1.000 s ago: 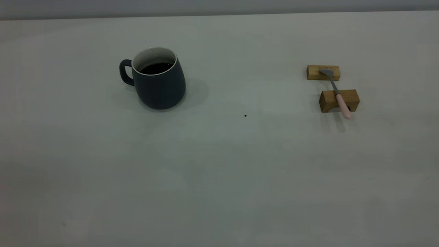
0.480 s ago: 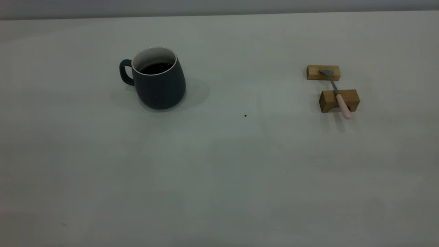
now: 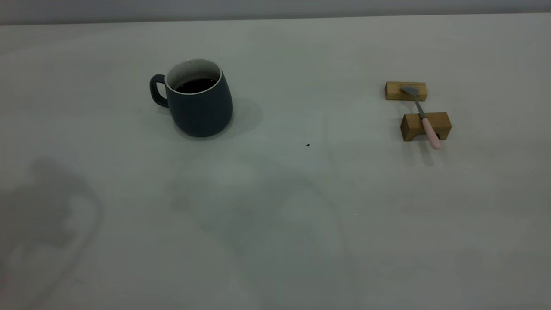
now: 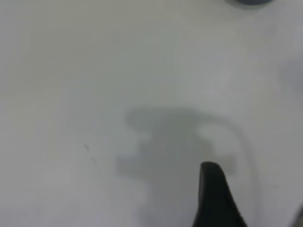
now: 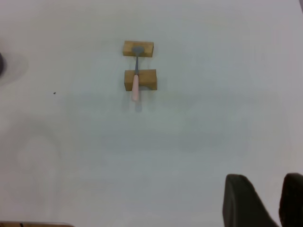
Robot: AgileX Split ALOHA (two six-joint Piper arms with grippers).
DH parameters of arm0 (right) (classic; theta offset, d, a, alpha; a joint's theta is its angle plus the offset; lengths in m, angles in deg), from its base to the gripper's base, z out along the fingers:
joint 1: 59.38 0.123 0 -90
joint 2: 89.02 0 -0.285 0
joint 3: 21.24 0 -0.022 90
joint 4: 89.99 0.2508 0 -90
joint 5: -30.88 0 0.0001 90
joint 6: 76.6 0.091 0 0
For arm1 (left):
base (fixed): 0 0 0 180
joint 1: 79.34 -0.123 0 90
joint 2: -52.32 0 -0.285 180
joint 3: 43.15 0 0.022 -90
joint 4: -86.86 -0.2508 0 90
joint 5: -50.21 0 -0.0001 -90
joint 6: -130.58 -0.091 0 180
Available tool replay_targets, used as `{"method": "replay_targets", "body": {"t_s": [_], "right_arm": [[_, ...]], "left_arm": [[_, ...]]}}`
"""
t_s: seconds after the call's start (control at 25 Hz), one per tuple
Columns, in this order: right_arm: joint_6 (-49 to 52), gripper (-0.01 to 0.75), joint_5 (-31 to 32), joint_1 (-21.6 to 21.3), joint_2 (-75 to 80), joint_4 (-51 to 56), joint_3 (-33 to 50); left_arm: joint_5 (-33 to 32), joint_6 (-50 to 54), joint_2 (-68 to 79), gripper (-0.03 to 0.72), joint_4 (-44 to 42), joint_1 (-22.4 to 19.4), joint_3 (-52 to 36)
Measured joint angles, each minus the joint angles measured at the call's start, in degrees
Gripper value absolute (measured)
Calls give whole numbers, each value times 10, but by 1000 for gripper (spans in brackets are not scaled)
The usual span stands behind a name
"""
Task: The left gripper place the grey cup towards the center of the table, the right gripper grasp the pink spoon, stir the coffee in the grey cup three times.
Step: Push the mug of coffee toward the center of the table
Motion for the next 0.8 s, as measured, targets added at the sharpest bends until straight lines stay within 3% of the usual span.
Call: {"method": "replay_targets", "body": {"t_s": [0.16,0.32,0.52,0.8], "right_arm": [[0,238,0,0,0,0,0],[0,238,0,0,0,0,0],[0,238,0,0,0,0,0],[0,238,0,0,0,0,0]], "left_arm": [[10,-119,128,519,0,0,81],[13,-314,244,519,8,0,161],[2,-530,377,514,93,0,263],[-64,-652,514,489,168,0,404]]}}
